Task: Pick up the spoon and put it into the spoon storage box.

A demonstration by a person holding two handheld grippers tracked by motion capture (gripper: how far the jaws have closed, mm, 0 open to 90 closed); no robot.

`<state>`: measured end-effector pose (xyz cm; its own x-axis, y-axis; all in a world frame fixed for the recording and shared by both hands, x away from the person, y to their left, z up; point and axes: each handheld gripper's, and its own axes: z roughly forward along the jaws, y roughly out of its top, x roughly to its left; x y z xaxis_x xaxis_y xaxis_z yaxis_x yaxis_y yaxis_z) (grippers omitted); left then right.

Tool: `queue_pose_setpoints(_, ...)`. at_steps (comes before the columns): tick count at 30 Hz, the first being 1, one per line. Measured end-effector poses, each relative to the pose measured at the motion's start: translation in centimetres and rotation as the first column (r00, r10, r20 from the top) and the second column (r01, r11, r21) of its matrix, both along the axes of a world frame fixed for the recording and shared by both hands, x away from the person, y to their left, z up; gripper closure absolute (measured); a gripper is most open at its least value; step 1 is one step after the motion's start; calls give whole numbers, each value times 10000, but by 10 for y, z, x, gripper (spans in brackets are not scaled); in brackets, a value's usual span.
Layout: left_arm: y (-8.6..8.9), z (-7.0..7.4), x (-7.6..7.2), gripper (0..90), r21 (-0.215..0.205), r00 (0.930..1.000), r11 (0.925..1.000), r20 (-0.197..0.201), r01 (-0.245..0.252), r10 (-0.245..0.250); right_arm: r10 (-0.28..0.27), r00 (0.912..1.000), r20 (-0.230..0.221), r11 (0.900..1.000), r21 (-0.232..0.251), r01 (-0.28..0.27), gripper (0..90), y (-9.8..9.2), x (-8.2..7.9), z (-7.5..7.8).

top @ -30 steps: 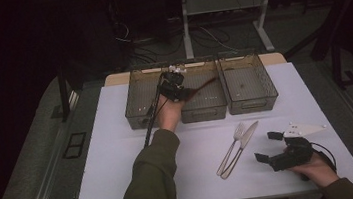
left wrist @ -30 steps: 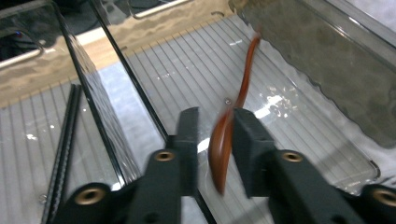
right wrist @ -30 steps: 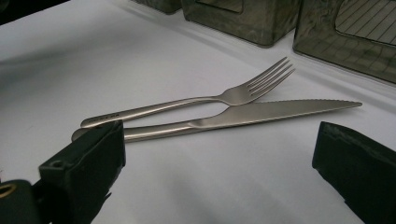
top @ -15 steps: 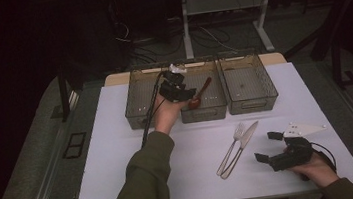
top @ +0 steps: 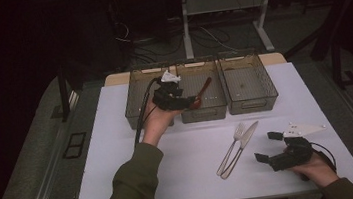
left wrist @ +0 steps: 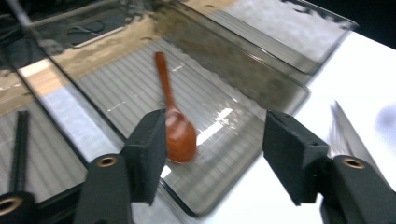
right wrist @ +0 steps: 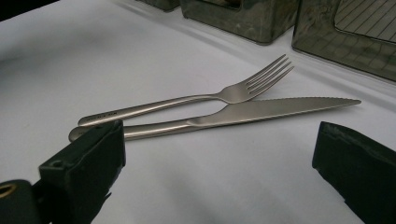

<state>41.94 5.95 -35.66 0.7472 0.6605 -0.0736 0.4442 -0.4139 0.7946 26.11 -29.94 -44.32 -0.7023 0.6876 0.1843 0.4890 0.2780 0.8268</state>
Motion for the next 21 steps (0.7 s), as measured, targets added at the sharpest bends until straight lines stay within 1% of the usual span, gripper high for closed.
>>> queue_pose_setpoints(2,1,0,-5,377,-106,10000,9999,52,84,-83,-11,10000,-1,10000,2,11,22,0,0,0)
queue_pose_setpoints(4,3,1,-10,365,-66,9995,9995,75,298,-298,-2,10000,11,10000,-13,2,22,0,0,0)
queue_pose_setpoints(5,3,1,-13,360,-136,9995,9994,85,320,-319,-6,10000,11,10000,-13,6,22,0,0,0)
queue_pose_setpoints(6,4,1,-15,357,-45,9989,9990,138,454,-453,-8,10000,8,10000,-13,8,22,0,0,0)
queue_pose_setpoints(8,6,2,-21,349,-122,9984,9985,185,541,-539,-7,10000,0,10000,-13,7,22,0,0,0)
queue_pose_setpoints(9,7,2,-24,346,-243,9982,9981,228,557,-552,-8,10000,-3,10000,-17,8,22,0,0,0)
queue_pose_setpoints(10,9,3,-27,341,-247,9979,9979,243,602,-596,-11,10000,-9,10000,-17,11,22,0,0,0)
queue_pose_setpoints(11,10,3,-30,336,-359,9978,9976,298,596,-585,-11,10000,-4,10000,-18,11,22,0,0,0)
queue_pose_setpoints(12,12,3,-34,331,-333,9972,9972,345,670,-659,-12,10000,-6,10000,-19,12,22,0,0,0)
queue_pose_setpoints(14,16,2,-41,321,-420,9970,9968,396,684,-667,-9,10000,12,10000,-24,9,22,0,0,0)
queue_pose_setpoints(15,19,2,-44,318,-364,9965,9966,425,740,-725,-12,10000,-7,10000,-22,12,22,0,0,0)
queue_pose_setpoints(16,21,1,-48,313,-472,9970,9965,390,685,-667,-17,10000,-13,10000,-19,17,22,0,0,0)
queue_pose_setpoints(17,23,0,-50,309,-455,9968,9964,385,715,-698,-37,10000,-32,10000,-13,37,22,1,0,0)
queue_pose_setpoints(19,27,-3,-57,302,-552,9966,9959,433,717,-694,-43,10000,-35,10000,-14,43,22,1,0,0)
queue_pose_setpoints(21,32,-6,-63,294,-491,9961,9957,450,780,-758,-47,10000,-69,10000,-16,47,22,1,-1,0)
